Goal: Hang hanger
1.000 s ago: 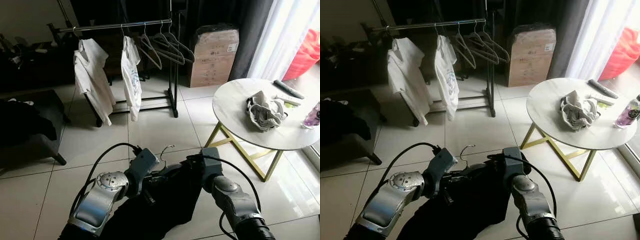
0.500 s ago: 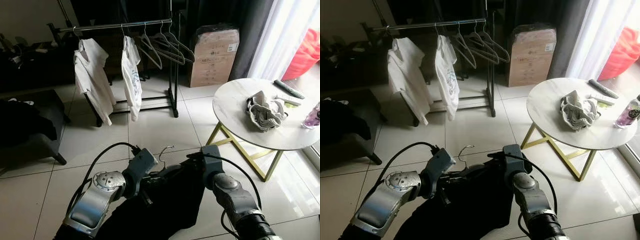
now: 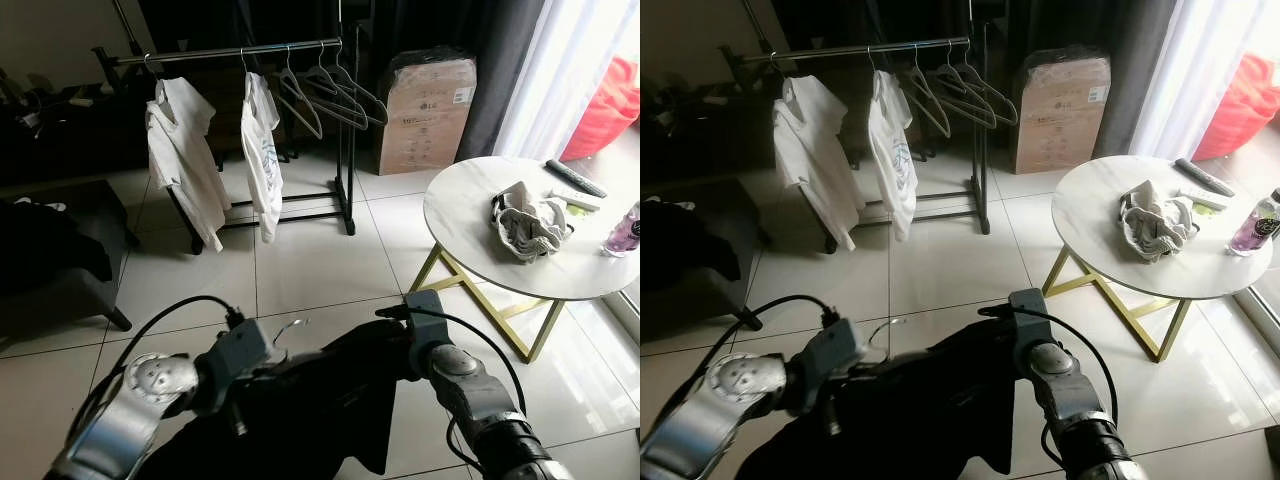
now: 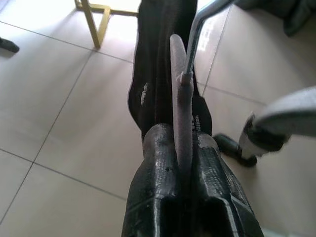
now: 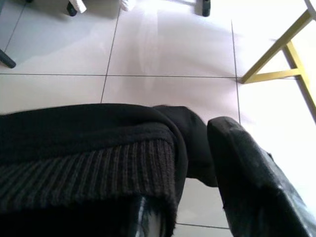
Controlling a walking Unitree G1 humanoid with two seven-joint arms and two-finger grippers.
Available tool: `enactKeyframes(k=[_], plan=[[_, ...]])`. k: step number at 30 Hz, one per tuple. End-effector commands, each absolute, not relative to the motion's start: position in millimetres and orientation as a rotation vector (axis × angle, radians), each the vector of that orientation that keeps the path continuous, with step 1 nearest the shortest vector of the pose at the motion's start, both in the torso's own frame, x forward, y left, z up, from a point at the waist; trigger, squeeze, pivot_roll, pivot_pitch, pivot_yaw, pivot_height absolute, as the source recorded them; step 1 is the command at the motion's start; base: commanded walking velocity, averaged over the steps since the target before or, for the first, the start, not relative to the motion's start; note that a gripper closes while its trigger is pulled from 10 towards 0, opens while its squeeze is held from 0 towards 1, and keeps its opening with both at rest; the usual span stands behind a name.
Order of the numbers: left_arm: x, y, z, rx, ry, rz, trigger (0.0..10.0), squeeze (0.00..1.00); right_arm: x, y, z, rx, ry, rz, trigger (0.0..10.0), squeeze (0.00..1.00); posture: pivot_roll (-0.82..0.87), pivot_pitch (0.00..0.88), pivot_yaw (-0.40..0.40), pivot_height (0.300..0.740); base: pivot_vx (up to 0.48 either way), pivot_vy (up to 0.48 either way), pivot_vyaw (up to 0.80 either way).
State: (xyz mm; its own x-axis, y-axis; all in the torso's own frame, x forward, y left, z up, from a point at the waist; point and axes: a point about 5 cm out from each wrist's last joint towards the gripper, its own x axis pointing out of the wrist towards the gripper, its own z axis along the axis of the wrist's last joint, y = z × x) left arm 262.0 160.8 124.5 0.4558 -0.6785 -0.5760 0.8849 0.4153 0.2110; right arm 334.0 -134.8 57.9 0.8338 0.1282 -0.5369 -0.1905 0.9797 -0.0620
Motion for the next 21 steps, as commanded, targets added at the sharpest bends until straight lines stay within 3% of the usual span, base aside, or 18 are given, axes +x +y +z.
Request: enactKeyframes(k=[1,13,21], plan=[[255.6,181.3,124.7,0.578,0.491,-1.009,10.0,0.00,337.3,-162.5,61.7,-0.149,0.551,0.075,0.0,0.00,0.03,0.139,0.050,0.740,0.000,0.000,0.00],[234.3,194.0,155.2,0.529,0.339,-1.156,10.0,0.00,332.0,-181.1,45.2,-0.198,0.626,0.056,0.0,0.00,0.04,0.132,0.047,0.740,0.000,0.000,0.00],[222.1,219.4,154.6,0.615,0.496,-1.160,10.0,0.00,328.8,-191.6,38.8,-0.207,0.644,0.025,0.0,0.00,0.05,0.126,0.050,0.740,0.000,0.000,0.00]])
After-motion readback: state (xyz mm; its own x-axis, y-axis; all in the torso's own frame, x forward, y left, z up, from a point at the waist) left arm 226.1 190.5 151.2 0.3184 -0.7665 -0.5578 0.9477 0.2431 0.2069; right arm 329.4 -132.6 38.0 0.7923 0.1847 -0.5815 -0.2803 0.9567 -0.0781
